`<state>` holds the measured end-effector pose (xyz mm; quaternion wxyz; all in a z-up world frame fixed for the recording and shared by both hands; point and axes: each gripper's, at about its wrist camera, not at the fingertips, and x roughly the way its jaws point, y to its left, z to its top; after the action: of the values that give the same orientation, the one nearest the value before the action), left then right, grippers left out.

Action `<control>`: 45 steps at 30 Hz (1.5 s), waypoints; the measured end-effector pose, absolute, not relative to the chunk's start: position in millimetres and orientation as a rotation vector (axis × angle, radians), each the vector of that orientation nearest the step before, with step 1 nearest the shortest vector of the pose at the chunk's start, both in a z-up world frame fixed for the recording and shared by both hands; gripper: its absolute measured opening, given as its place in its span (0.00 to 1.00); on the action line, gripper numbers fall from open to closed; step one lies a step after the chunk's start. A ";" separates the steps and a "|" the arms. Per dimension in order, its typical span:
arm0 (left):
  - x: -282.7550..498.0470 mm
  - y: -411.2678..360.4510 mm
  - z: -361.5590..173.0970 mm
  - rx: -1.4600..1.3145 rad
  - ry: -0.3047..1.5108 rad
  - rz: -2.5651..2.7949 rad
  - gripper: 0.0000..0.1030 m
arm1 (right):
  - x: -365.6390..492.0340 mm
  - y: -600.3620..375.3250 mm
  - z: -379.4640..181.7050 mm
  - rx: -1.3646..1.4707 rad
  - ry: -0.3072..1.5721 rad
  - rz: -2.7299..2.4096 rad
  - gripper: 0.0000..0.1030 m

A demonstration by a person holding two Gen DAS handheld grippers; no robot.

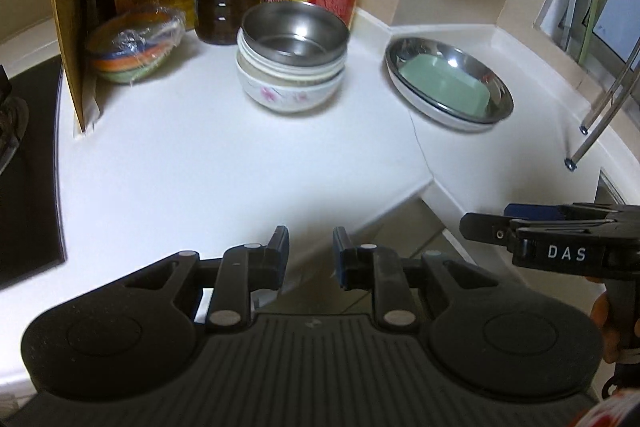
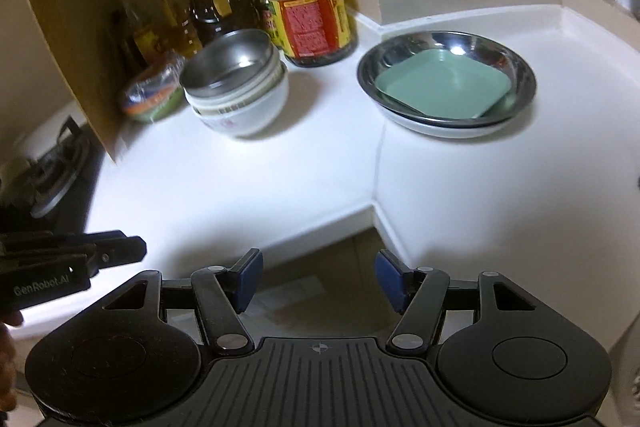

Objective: Organize plates and bowls
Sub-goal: 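Withdraw both grippers up and away from the bowl stack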

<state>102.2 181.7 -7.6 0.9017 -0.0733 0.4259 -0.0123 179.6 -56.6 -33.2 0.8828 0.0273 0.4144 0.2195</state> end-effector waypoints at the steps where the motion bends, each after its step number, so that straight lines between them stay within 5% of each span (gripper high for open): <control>1: 100.5 177.5 -8.7 -0.149 0.883 -0.021 0.20 | 177.2 -59.6 -34.4 0.045 0.863 0.455 0.61; 45: 83.2 140.9 -22.9 -0.193 0.916 0.137 0.32 | 174.4 -112.8 -61.4 0.019 0.924 0.524 0.61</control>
<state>83.2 140.9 -22.9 0.8901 -0.0929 0.4413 0.0659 174.4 -112.8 -61.4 0.8621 0.0090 0.4408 0.2496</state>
